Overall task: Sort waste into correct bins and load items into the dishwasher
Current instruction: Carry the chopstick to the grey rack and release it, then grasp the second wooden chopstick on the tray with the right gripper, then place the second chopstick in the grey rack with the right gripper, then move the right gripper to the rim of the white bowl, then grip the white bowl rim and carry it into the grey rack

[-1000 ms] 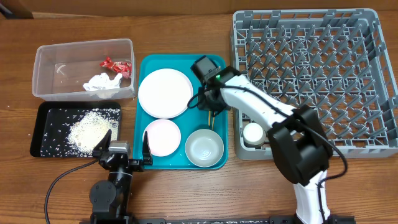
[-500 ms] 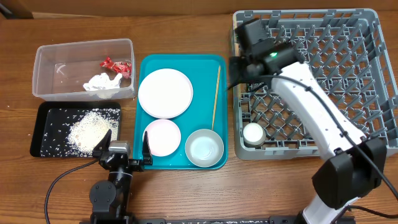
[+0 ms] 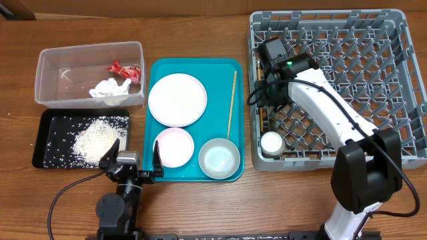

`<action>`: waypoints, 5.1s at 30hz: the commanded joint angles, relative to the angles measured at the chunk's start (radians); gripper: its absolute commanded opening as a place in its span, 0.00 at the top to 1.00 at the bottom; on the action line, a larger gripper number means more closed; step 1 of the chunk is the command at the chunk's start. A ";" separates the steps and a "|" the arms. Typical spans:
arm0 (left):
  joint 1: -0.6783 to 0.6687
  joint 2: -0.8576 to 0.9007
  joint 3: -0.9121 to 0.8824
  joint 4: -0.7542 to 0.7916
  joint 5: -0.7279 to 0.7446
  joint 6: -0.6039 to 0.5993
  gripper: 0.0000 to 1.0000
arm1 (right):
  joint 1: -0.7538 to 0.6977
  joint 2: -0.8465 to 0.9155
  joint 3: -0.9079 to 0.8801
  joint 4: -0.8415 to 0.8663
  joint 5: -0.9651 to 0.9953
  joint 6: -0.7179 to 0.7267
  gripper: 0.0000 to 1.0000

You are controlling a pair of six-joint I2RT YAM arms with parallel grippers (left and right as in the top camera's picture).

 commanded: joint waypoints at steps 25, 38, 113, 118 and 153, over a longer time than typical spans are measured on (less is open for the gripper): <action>0.005 -0.010 -0.003 -0.002 -0.007 0.018 0.00 | 0.236 0.210 -0.042 0.262 0.075 0.388 0.53; 0.005 -0.010 -0.003 -0.002 -0.007 0.018 0.00 | 0.234 0.193 -0.009 0.212 -0.069 0.391 0.96; 0.005 -0.010 -0.003 -0.002 -0.007 0.018 0.00 | 0.348 -0.193 -0.526 0.294 -0.116 -0.090 0.87; 0.005 -0.010 -0.003 -0.002 -0.007 0.018 0.00 | 0.346 -0.214 -0.461 0.249 -0.109 -0.059 0.92; 0.005 -0.010 -0.003 -0.002 -0.007 0.018 0.00 | 0.073 -0.172 -0.084 -0.212 1.044 0.593 0.96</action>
